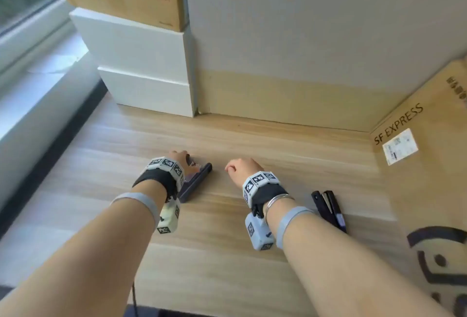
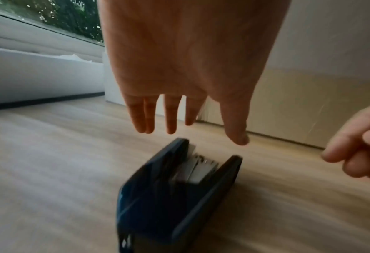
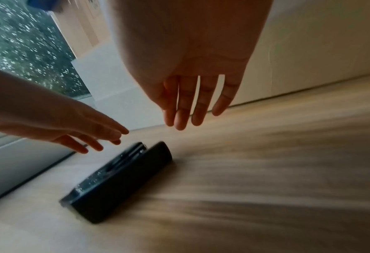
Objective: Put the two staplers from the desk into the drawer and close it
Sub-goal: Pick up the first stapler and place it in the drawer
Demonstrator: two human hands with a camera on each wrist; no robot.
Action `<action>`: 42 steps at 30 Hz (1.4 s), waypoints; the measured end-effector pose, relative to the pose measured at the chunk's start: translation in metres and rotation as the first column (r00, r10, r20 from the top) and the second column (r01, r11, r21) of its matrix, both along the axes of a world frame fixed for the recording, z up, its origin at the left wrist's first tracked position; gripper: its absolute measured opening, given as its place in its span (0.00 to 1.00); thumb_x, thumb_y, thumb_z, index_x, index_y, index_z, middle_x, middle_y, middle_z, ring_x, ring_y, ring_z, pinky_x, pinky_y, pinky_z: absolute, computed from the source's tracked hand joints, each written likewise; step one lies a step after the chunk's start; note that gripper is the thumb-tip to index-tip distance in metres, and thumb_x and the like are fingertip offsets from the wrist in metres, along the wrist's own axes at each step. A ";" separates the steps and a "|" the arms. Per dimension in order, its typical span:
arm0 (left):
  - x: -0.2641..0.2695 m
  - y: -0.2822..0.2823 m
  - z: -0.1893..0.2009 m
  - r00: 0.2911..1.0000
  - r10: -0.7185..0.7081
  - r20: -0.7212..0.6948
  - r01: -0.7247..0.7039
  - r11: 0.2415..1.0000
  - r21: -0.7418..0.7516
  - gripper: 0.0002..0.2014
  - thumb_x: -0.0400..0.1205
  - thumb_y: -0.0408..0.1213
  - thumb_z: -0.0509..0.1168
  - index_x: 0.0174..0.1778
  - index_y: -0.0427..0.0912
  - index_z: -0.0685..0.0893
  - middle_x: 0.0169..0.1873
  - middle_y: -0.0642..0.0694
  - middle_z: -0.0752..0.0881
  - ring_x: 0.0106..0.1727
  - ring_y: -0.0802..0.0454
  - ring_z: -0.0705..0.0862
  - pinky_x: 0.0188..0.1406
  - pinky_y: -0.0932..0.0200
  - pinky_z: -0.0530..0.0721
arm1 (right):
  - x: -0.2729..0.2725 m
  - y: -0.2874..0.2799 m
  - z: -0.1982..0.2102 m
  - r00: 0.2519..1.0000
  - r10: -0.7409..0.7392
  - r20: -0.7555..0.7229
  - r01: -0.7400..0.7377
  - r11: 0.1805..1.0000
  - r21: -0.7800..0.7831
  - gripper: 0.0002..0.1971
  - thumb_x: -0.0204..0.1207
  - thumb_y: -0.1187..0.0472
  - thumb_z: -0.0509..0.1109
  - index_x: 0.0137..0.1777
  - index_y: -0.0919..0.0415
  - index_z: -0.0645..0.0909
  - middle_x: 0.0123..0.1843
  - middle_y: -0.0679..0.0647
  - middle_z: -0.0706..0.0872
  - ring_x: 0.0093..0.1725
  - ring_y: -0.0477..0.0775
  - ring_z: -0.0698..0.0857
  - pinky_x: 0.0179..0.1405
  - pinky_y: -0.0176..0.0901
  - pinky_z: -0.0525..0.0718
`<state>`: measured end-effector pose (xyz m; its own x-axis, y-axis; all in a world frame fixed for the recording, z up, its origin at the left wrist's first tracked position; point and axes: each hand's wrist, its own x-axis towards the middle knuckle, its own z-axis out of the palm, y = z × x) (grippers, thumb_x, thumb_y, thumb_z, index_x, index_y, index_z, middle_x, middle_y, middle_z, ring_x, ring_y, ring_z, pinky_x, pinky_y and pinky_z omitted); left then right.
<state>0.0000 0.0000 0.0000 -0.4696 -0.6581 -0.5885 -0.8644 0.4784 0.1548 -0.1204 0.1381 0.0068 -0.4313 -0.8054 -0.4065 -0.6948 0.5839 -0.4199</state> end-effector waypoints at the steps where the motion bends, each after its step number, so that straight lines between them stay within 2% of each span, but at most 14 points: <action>1: 0.003 0.002 -0.005 0.999 0.029 0.017 -0.030 0.999 0.016 0.38 0.76 0.55 0.67 0.79 0.41 0.64 0.73 0.35 0.73 0.71 0.37 0.76 0.69 0.47 0.76 | -0.001 0.001 -0.007 1.000 -0.004 0.008 0.004 0.999 0.035 0.18 0.81 0.61 0.54 0.55 0.52 0.87 0.59 0.57 0.90 0.56 0.63 0.87 0.59 0.53 0.86; 4: 0.011 0.005 -0.028 0.990 0.134 0.053 -0.138 0.988 0.072 0.53 0.70 0.57 0.72 0.84 0.50 0.47 0.77 0.34 0.66 0.75 0.34 0.71 0.70 0.41 0.74 | -0.002 0.007 -0.026 0.999 -0.020 0.028 0.017 0.995 0.095 0.18 0.82 0.61 0.54 0.56 0.53 0.86 0.58 0.58 0.90 0.55 0.63 0.87 0.58 0.52 0.86; 7: 0.010 0.012 -0.045 0.984 0.157 0.085 -0.165 0.982 0.092 0.56 0.69 0.57 0.73 0.83 0.58 0.38 0.77 0.33 0.62 0.73 0.30 0.72 0.67 0.38 0.76 | -0.003 0.009 -0.038 0.999 -0.012 0.041 0.008 0.994 0.111 0.18 0.82 0.61 0.54 0.58 0.52 0.86 0.60 0.58 0.89 0.56 0.63 0.87 0.58 0.50 0.86; 10: 0.011 0.017 -0.054 0.984 0.169 0.063 -0.168 0.986 -0.016 0.54 0.71 0.55 0.72 0.82 0.63 0.39 0.70 0.35 0.68 0.68 0.31 0.74 0.64 0.42 0.77 | -0.003 0.012 -0.046 0.998 0.005 0.056 -0.011 0.994 0.112 0.18 0.82 0.62 0.54 0.60 0.53 0.86 0.62 0.57 0.88 0.59 0.62 0.86 0.60 0.48 0.85; 15: 0.011 0.024 -0.055 0.981 0.194 0.021 -0.193 0.980 -0.046 0.55 0.70 0.47 0.74 0.79 0.70 0.37 0.66 0.36 0.68 0.63 0.30 0.75 0.57 0.41 0.80 | -0.003 0.016 -0.055 0.997 0.025 0.071 -0.033 0.992 0.121 0.18 0.82 0.64 0.55 0.60 0.53 0.85 0.62 0.57 0.88 0.58 0.62 0.87 0.58 0.47 0.86; 17: 0.014 0.025 -0.052 0.985 0.173 -0.007 -0.173 0.983 -0.053 0.55 0.68 0.45 0.74 0.79 0.72 0.40 0.63 0.36 0.67 0.53 0.32 0.79 0.50 0.45 0.82 | -0.004 0.018 -0.057 0.997 0.031 0.073 -0.040 0.991 0.125 0.18 0.82 0.64 0.56 0.61 0.52 0.85 0.63 0.56 0.88 0.59 0.61 0.86 0.58 0.46 0.85; 20: 0.021 0.027 -0.049 0.990 0.131 -0.054 -0.133 0.990 -0.035 0.55 0.67 0.41 0.75 0.80 0.71 0.43 0.65 0.36 0.64 0.39 0.38 0.78 0.41 0.51 0.83 | -0.004 0.019 -0.058 0.996 0.053 0.077 -0.062 0.990 0.124 0.18 0.82 0.64 0.55 0.62 0.52 0.85 0.64 0.55 0.87 0.61 0.61 0.86 0.60 0.46 0.85; 22: 0.025 0.029 -0.046 0.987 0.151 -0.060 -0.152 0.988 -0.011 0.54 0.68 0.41 0.75 0.80 0.69 0.45 0.68 0.35 0.62 0.40 0.38 0.77 0.45 0.51 0.82 | -0.002 0.019 -0.058 0.995 0.070 0.078 -0.080 0.988 0.133 0.18 0.81 0.64 0.55 0.62 0.52 0.84 0.65 0.55 0.87 0.62 0.61 0.85 0.62 0.48 0.84; 24: 0.029 0.032 -0.045 0.982 0.175 -0.072 -0.175 0.985 0.008 0.52 0.70 0.43 0.74 0.81 0.67 0.45 0.66 0.34 0.66 0.43 0.39 0.75 0.48 0.52 0.80 | 0.001 0.019 -0.057 0.993 0.085 0.076 -0.096 0.985 0.146 0.19 0.81 0.64 0.55 0.62 0.51 0.84 0.66 0.55 0.86 0.63 0.61 0.84 0.63 0.47 0.83; 27: 0.040 0.033 -0.046 0.983 0.160 -0.087 -0.157 0.987 0.042 0.52 0.69 0.47 0.73 0.81 0.68 0.44 0.55 0.34 0.76 0.43 0.38 0.77 0.46 0.51 0.81 | 0.009 0.019 -0.054 0.992 0.111 0.068 -0.121 0.978 0.170 0.19 0.82 0.64 0.54 0.63 0.51 0.84 0.66 0.56 0.86 0.63 0.61 0.84 0.62 0.46 0.83; 29: 0.049 0.034 -0.046 0.981 0.160 -0.107 -0.154 0.986 0.060 0.50 0.69 0.49 0.72 0.80 0.70 0.46 0.50 0.37 0.76 0.44 0.38 0.80 0.48 0.49 0.84 | 0.016 0.019 -0.051 0.990 0.125 0.064 -0.134 0.976 0.173 0.19 0.82 0.65 0.54 0.64 0.51 0.84 0.67 0.56 0.85 0.63 0.61 0.84 0.62 0.45 0.82; 33: 0.073 0.036 -0.045 0.958 0.204 -0.202 -0.194 0.979 0.068 0.46 0.69 0.52 0.72 0.77 0.74 0.49 0.53 0.37 0.80 0.47 0.37 0.83 0.48 0.52 0.84 | 0.035 0.015 -0.046 0.986 0.161 0.050 -0.168 0.965 0.199 0.19 0.83 0.64 0.54 0.66 0.52 0.82 0.69 0.56 0.84 0.66 0.61 0.83 0.64 0.44 0.80; 38: 0.114 0.039 -0.042 0.927 0.228 -0.299 -0.220 0.974 0.062 0.44 0.68 0.52 0.70 0.75 0.74 0.51 0.54 0.38 0.83 0.50 0.38 0.84 0.50 0.51 0.86 | 0.071 0.011 -0.040 0.977 0.211 0.033 -0.212 0.947 0.242 0.19 0.82 0.66 0.55 0.63 0.55 0.84 0.66 0.58 0.86 0.64 0.64 0.83 0.67 0.51 0.81; 42: 0.160 0.041 -0.037 0.891 0.291 -0.349 -0.288 0.956 0.062 0.45 0.68 0.51 0.71 0.76 0.76 0.50 0.53 0.39 0.80 0.50 0.38 0.84 0.52 0.52 0.84 | 0.106 0.006 -0.042 0.970 0.241 0.010 -0.235 0.935 0.265 0.19 0.81 0.66 0.56 0.64 0.55 0.83 0.67 0.57 0.85 0.65 0.63 0.83 0.66 0.49 0.81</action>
